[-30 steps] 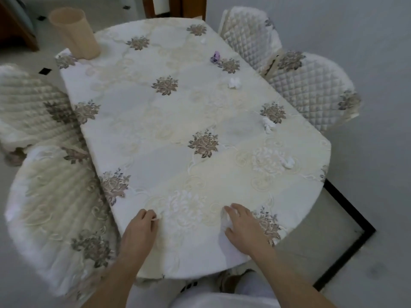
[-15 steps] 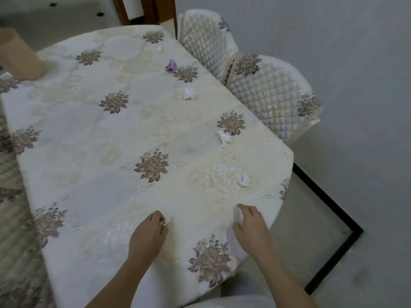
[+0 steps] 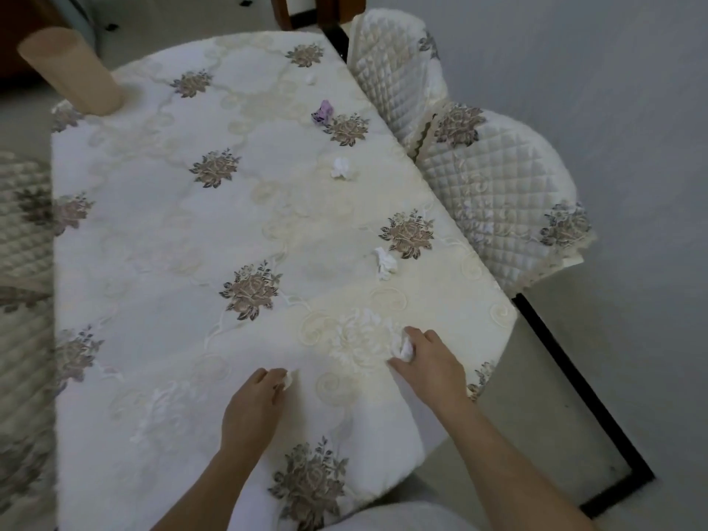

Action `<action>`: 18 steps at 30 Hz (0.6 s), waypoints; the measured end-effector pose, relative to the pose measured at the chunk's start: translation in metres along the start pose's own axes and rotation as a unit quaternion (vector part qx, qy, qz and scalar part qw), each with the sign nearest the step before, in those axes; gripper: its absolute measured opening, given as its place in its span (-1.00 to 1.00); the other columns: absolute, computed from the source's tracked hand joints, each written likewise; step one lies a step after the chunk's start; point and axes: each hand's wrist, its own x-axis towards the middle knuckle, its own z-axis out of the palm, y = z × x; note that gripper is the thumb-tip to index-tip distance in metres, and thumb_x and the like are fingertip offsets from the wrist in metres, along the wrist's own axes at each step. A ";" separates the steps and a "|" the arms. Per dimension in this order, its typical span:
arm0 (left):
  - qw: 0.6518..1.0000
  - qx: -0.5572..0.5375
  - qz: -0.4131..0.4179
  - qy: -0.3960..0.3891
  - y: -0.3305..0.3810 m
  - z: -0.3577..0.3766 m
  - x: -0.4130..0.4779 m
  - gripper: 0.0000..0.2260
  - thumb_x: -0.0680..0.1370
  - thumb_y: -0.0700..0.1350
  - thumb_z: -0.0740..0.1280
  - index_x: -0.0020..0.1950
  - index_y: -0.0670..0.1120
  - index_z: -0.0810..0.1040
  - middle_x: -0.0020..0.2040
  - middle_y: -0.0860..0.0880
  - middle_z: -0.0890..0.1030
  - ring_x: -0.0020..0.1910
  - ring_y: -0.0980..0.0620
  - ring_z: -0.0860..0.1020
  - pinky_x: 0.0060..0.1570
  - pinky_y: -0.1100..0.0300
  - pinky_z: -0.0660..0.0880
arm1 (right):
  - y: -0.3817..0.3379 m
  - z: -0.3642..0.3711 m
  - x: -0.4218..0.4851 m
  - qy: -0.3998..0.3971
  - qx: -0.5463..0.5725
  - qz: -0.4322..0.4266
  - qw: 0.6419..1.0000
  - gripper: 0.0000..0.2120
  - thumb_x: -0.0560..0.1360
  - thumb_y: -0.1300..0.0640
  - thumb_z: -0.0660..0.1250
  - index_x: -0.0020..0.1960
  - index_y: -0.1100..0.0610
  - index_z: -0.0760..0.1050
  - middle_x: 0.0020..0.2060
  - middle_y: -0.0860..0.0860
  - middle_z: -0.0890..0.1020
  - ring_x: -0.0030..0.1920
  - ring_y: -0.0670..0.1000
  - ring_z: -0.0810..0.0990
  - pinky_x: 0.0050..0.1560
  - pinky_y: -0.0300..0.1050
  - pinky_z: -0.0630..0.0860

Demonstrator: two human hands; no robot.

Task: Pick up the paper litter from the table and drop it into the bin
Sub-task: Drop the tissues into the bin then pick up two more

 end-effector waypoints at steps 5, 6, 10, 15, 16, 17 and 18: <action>0.999 -0.019 -0.020 0.028 -0.003 0.002 0.001 -0.91 0.56 -0.19 0.36 0.04 -0.11 0.62 -0.10 -0.05 0.58 -0.24 -0.07 0.57 -0.29 0.06 0.53 | 0.000 0.010 0.001 0.059 -0.038 -0.050 0.996 -0.76 0.43 -0.11 0.43 0.02 -0.03 0.52 -0.13 -0.05 0.52 -0.10 0.06 0.55 -0.26 -0.08 0.50; 0.999 -0.020 -0.024 0.033 -0.004 0.002 0.001 -0.91 0.56 -0.19 0.35 0.04 -0.12 0.61 -0.08 -0.06 0.58 -0.23 -0.07 0.57 -0.29 0.07 0.52 | 0.000 0.012 0.000 0.072 -0.045 -0.053 0.995 -0.79 0.42 -0.07 0.44 -0.04 -0.01 0.53 -0.17 -0.05 0.52 -0.13 0.07 0.54 -0.29 -0.09 0.49; 0.998 -0.027 -0.030 0.046 -0.004 0.003 0.000 -0.93 0.58 -0.19 0.33 0.02 -0.15 0.59 -0.06 -0.08 0.59 -0.23 -0.09 0.55 -0.29 0.06 0.51 | 0.001 0.019 -0.006 0.119 -0.068 -0.063 0.989 -0.85 0.33 0.07 0.52 -0.16 0.06 0.60 -0.27 -0.02 0.58 -0.23 0.08 0.54 -0.36 -0.11 0.46; 0.994 -0.061 -0.073 0.055 -0.009 -0.001 -0.003 -0.88 0.61 -0.10 0.28 0.10 -0.07 0.57 0.01 0.00 0.61 -0.16 -0.03 0.55 -0.25 0.14 0.43 | 0.005 0.020 -0.013 0.147 -0.085 -0.092 0.981 -0.85 0.38 0.12 0.54 -0.21 0.14 0.59 -0.33 0.03 0.58 -0.27 0.12 0.54 -0.37 -0.08 0.46; 0.992 -0.073 -0.081 0.058 -0.009 -0.002 -0.004 -0.86 0.61 -0.09 0.28 0.13 -0.06 0.57 0.01 0.01 0.62 -0.16 -0.02 0.57 -0.24 0.14 0.43 | 0.005 0.019 -0.014 0.140 -0.066 -0.082 0.985 -0.85 0.42 0.11 0.51 -0.20 0.15 0.59 -0.31 0.04 0.58 -0.24 0.12 0.54 -0.34 -0.06 0.46; 0.991 -0.083 -0.087 0.061 -0.009 -0.004 -0.005 -0.84 0.61 -0.07 0.27 0.15 -0.05 0.57 0.01 0.03 0.64 -0.18 -0.01 0.58 -0.24 0.15 0.45 | 0.004 0.017 -0.014 0.133 -0.041 -0.072 0.988 -0.85 0.46 0.10 0.47 -0.18 0.16 0.58 -0.28 0.04 0.58 -0.22 0.13 0.53 -0.30 -0.04 0.47; 0.990 -0.092 -0.090 0.065 -0.008 -0.007 -0.004 -0.84 0.61 -0.07 0.28 0.16 -0.04 0.56 0.01 0.03 0.64 -0.21 0.02 0.59 -0.25 0.15 0.45 | 0.003 0.015 -0.014 0.124 -0.015 -0.065 0.990 -0.85 0.50 0.09 0.43 -0.15 0.16 0.56 -0.25 0.04 0.57 -0.19 0.12 0.52 -0.27 -0.01 0.47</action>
